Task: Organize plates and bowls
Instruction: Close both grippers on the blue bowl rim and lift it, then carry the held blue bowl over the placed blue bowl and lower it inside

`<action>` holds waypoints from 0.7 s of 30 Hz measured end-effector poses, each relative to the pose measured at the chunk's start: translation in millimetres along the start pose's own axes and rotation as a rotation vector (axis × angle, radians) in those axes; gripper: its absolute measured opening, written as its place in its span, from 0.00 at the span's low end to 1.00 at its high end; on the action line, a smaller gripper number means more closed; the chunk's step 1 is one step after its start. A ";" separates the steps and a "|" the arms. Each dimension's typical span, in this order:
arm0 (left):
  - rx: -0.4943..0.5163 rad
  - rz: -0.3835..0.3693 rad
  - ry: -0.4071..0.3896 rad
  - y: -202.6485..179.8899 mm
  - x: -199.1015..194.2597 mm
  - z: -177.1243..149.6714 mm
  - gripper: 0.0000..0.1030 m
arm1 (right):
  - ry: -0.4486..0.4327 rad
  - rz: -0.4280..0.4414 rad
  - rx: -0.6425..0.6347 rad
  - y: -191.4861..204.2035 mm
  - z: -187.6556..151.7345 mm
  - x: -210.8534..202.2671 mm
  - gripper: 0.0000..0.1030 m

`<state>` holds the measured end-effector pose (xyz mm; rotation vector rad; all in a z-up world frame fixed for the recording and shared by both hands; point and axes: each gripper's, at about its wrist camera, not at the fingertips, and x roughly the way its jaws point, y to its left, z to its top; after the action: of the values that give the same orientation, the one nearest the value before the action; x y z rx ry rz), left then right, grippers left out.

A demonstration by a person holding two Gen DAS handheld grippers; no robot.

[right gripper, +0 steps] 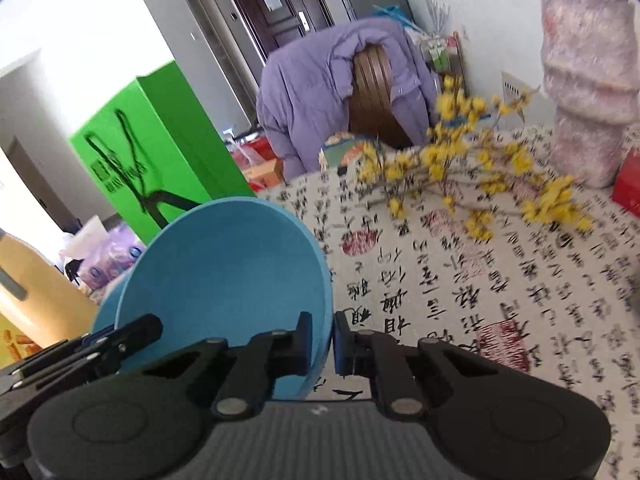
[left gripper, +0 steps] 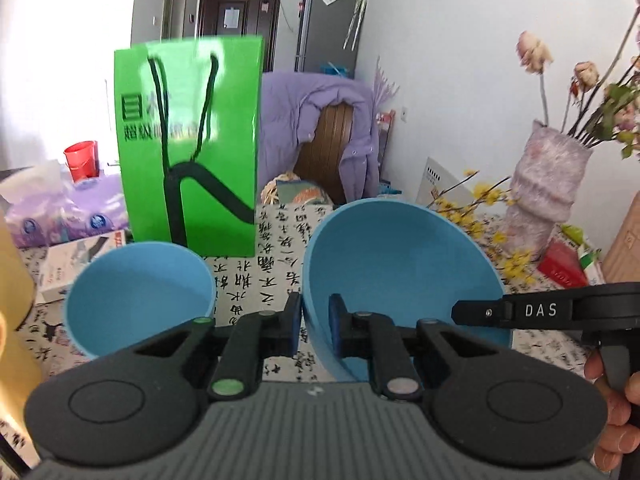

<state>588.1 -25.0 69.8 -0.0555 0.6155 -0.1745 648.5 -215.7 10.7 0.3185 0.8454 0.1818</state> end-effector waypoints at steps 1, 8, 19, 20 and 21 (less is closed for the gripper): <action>-0.002 0.000 -0.003 -3.3 -8.6 0.6 0.14 | -0.009 -0.003 -0.006 1.7 0.1 -9.9 0.10; 0.003 0.001 -0.052 -33.0 -81.2 -8.3 0.14 | -0.059 0.014 -0.037 4.1 -10.2 -83.8 0.09; 0.026 -0.011 -0.122 -75.8 -182.4 -40.8 0.14 | -0.110 0.050 -0.057 -4.6 -57.1 -183.2 0.09; 0.026 -0.014 -0.127 -79.3 -190.2 -45.0 0.14 | -0.114 0.053 -0.055 -6.2 -61.7 -190.9 0.09; 0.024 -0.016 -0.129 -82.4 -196.5 -48.4 0.14 | -0.119 0.055 -0.054 -8.4 -66.3 -198.4 0.09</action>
<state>390.4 -70.8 150.7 -0.0478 0.4838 -0.1927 469.2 -266.1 106.4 0.2998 0.7132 0.2344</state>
